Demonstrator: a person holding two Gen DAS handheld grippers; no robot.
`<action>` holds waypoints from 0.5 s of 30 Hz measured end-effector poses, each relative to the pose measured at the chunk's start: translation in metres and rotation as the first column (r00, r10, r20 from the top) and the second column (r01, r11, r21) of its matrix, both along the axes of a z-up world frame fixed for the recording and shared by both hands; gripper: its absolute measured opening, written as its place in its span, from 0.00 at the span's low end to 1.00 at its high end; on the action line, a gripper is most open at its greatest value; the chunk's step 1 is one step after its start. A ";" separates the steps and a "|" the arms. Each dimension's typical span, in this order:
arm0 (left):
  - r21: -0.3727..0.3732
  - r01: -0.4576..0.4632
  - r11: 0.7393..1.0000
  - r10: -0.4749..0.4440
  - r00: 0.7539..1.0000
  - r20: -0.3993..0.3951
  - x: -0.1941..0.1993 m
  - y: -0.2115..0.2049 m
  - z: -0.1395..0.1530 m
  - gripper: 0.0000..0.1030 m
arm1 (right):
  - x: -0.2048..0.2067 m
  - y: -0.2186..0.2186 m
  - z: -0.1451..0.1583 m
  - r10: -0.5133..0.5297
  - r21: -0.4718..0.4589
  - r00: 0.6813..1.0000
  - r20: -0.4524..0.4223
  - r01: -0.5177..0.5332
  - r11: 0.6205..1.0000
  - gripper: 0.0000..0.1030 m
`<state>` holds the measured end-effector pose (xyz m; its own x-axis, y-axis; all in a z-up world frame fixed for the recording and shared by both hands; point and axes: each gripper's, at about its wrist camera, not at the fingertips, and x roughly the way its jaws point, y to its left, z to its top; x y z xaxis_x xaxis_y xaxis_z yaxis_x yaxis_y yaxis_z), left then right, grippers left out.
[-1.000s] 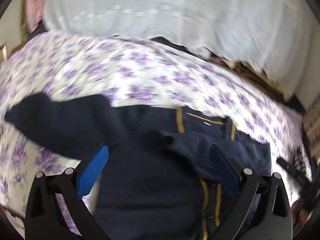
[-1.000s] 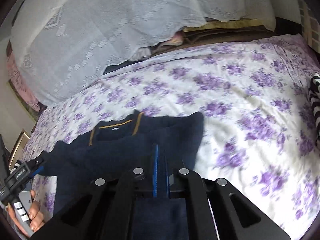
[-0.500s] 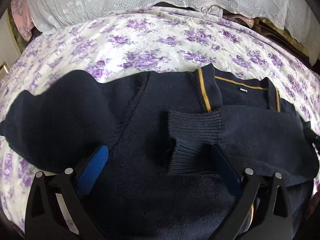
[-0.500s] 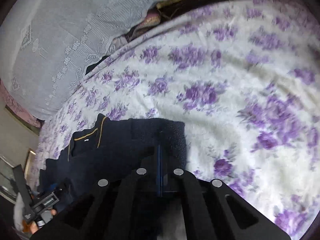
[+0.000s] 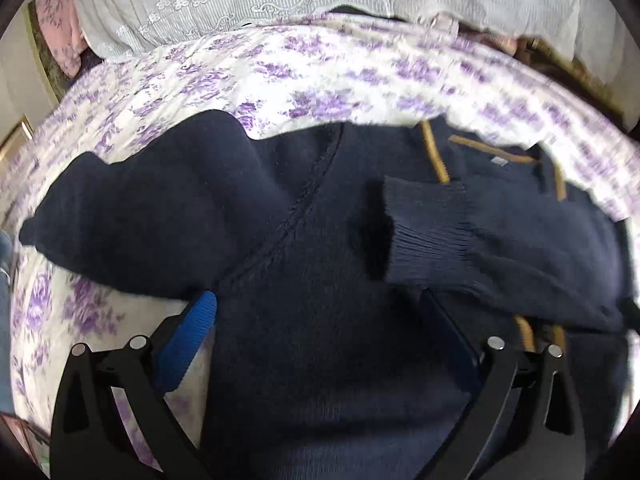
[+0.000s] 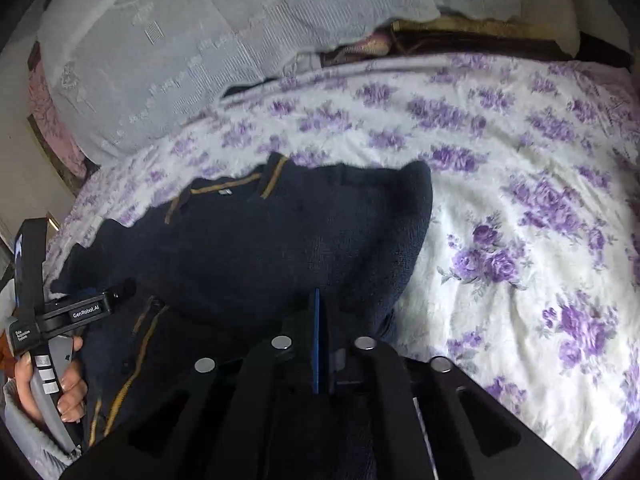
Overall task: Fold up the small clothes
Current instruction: 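Lay the sleeve on the cardigan front and open the right tool, then grasp the other sleeve cuff with the left tool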
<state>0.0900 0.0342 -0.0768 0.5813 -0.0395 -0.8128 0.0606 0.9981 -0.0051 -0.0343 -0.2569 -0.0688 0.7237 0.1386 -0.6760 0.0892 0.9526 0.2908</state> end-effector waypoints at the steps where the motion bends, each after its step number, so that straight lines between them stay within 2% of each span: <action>1: -0.043 0.001 0.999 -0.001 1.000 0.012 -0.003 0.005 0.007 0.96 | -0.001 0.001 0.002 0.005 -0.009 1.000 0.004 -0.004 1.000 0.06; 2: -0.069 -0.002 0.998 0.003 1.000 0.021 -0.003 0.008 0.011 0.96 | 0.001 0.003 0.002 0.009 -0.023 1.000 -0.002 -0.009 1.000 0.07; 3: -0.081 -0.015 0.997 0.017 1.000 0.025 0.001 0.009 0.015 0.96 | 0.003 0.004 -0.001 0.013 -0.028 1.000 -0.020 -0.013 1.000 0.15; 4: -0.075 -0.026 0.997 0.028 0.999 0.022 0.006 0.009 0.016 0.96 | 0.008 0.002 -0.009 0.016 -0.017 0.999 -0.048 -0.016 1.000 0.17; 5: -0.060 -0.034 0.998 0.035 0.999 0.013 0.012 0.007 0.015 0.96 | 0.012 -0.001 -0.014 0.018 0.001 0.998 -0.058 -0.018 1.000 0.17; 7: 0.016 -0.036 0.999 0.037 0.997 -0.061 0.030 -0.002 -0.005 0.96 | 0.011 -0.003 -0.014 0.020 0.025 0.998 -0.051 -0.019 1.000 0.17; 8: 0.011 -0.037 0.999 0.038 0.998 -0.058 0.031 -0.002 -0.012 0.96 | 0.012 -0.002 -0.015 0.020 0.025 0.999 -0.050 -0.019 1.000 0.17; 11: 0.006 -0.030 1.000 0.031 0.998 -0.046 0.020 0.003 -0.002 0.96 | 0.011 -0.002 -0.017 0.023 0.039 0.999 -0.045 -0.021 0.999 0.18; 13: -0.004 -0.041 0.999 0.041 0.999 -0.013 0.006 0.018 0.010 0.96 | 0.010 -0.004 -0.018 0.024 0.060 0.999 -0.042 -0.021 0.998 0.19; 15: 0.029 -0.083 0.996 0.082 0.996 0.021 -0.002 0.042 0.021 0.96 | 0.009 -0.005 -0.018 0.024 0.074 0.999 -0.039 -0.021 0.997 0.19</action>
